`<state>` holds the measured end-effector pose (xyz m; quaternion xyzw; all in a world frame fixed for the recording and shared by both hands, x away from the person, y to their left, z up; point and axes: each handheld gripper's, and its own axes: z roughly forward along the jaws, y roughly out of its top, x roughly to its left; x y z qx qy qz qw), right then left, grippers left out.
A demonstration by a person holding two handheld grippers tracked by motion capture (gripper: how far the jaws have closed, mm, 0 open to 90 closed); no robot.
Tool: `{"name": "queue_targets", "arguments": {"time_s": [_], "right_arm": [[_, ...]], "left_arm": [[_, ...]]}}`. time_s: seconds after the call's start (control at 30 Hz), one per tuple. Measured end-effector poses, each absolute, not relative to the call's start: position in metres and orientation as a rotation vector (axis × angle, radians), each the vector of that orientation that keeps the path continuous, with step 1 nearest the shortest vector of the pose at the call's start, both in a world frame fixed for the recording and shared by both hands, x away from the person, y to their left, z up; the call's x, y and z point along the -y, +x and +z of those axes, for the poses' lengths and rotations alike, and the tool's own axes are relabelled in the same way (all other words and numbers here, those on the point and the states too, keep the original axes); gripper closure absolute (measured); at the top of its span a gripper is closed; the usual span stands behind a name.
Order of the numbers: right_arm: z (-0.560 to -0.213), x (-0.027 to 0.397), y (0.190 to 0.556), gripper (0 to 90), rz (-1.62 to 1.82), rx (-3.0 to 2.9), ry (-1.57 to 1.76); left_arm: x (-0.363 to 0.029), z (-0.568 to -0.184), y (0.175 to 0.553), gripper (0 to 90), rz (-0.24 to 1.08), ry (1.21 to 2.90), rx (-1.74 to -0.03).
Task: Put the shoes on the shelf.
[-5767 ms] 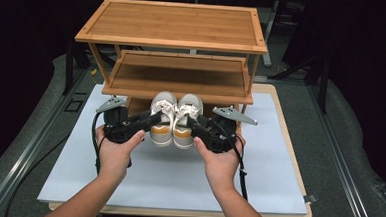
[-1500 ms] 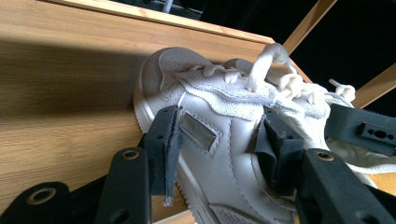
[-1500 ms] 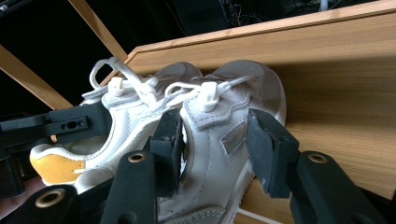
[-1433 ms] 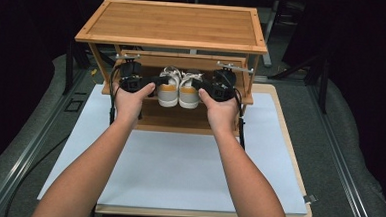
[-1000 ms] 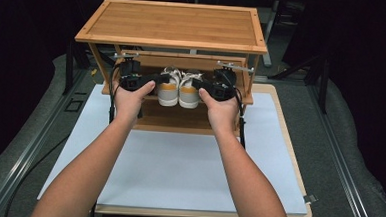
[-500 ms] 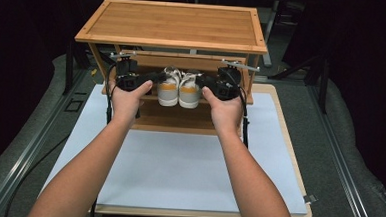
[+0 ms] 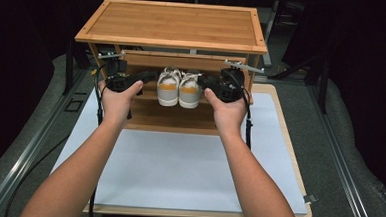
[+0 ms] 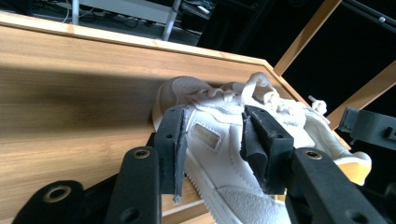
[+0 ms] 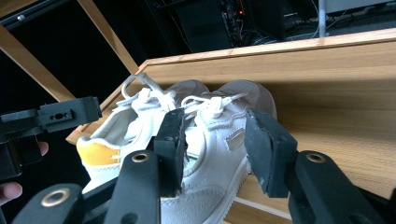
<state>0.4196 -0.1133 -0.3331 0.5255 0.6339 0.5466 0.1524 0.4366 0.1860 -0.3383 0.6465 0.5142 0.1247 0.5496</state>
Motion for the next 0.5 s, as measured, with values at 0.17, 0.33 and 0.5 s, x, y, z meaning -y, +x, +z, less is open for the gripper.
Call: {"name": "queue_targets", "arguments": {"time_s": [0.17, 0.33, 0.5], "right_arm": [[-0.334, 0.115, 0.415, 56.8, 1.549, -1.827, 1.485], [-0.338, 0.12, 0.411, 63.2, 1.527, -1.835, 1.477], [-0.341, 0.125, 0.409, 73.3, 1.52, -1.822, 1.494]], "left_arm": [[-0.19, -0.342, 0.433, 63.9, 0.285, 1.544, -1.211], [-0.195, -0.345, 0.429, 69.4, 0.262, 1.551, -1.193], [-0.2, -0.347, 0.426, 73.2, 0.26, 1.556, -1.192]]}}
